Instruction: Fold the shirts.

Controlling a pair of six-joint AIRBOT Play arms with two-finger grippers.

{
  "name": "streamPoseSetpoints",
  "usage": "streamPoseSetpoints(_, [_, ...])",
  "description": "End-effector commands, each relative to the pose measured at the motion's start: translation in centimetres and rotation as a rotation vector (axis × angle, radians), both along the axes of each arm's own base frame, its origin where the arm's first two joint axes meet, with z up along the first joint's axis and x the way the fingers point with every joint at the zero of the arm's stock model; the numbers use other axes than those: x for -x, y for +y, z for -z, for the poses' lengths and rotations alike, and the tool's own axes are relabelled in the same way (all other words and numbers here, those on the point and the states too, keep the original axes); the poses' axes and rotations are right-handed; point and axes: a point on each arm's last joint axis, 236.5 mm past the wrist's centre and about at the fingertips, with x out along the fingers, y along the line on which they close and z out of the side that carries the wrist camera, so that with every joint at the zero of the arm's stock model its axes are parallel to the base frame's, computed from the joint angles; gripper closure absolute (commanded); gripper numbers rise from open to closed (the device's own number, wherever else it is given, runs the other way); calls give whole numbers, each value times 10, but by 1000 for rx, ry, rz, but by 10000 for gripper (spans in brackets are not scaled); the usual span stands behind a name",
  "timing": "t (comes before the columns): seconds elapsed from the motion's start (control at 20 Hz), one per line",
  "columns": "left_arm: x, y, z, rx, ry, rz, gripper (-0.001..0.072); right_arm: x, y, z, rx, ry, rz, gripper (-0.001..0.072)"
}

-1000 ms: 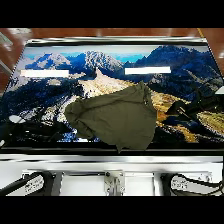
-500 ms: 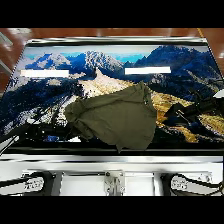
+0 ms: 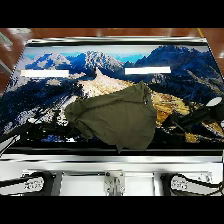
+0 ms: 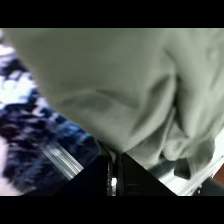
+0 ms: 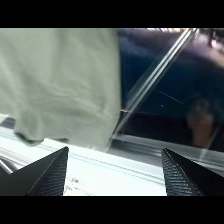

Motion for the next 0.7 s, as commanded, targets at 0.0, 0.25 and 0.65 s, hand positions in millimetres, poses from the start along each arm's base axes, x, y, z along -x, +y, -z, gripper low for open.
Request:
streamPoseSetpoints(0.0, [1,-2,-16,7,-50,36,668,25,24,33,-21,55,30,27])
streamPoseSetpoints(0.25, [-6,0,-37,-11,-140,42,669,21,72,60,-46,22,49,28])
streamPoseSetpoints(0.65, [-53,31,-114,-120,-468,46,670,-54,91,17,-94,-289,68,657])
